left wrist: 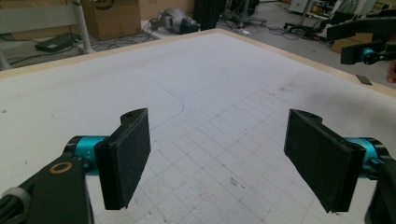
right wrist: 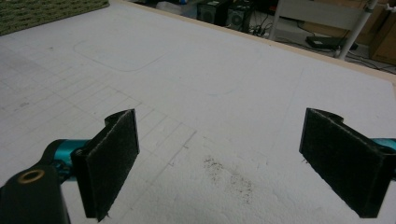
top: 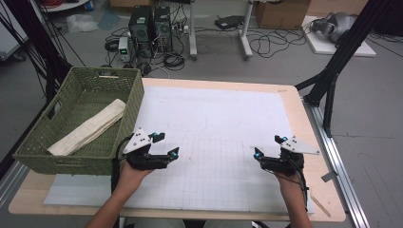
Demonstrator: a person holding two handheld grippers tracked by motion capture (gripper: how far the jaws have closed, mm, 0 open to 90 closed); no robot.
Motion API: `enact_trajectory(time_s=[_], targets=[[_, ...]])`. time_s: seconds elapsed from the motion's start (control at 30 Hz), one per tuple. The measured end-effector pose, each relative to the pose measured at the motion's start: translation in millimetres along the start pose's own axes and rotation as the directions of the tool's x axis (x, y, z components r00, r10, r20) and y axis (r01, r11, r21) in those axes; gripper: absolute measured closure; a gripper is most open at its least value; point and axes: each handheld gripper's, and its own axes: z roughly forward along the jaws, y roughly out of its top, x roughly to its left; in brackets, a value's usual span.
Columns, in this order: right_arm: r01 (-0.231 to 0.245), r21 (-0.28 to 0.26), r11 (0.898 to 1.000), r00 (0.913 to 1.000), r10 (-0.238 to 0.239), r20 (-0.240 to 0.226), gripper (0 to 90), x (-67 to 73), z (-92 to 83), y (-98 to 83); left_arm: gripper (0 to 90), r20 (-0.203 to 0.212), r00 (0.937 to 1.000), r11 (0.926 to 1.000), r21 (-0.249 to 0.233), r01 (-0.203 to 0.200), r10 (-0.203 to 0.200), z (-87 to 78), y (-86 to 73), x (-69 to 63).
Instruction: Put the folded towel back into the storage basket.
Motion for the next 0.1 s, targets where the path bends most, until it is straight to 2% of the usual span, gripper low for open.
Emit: enact_trajectory(time_s=[0.1], targets=[[0.005, 0.001, 1.0, 1.0, -0.005, 0.003, 11.3, -0.5, 0.5, -0.1, 23.2, -0.004, 1.0, 1.0, -0.003, 0.003, -0.003, 0.1, 0.1, 0.4]])
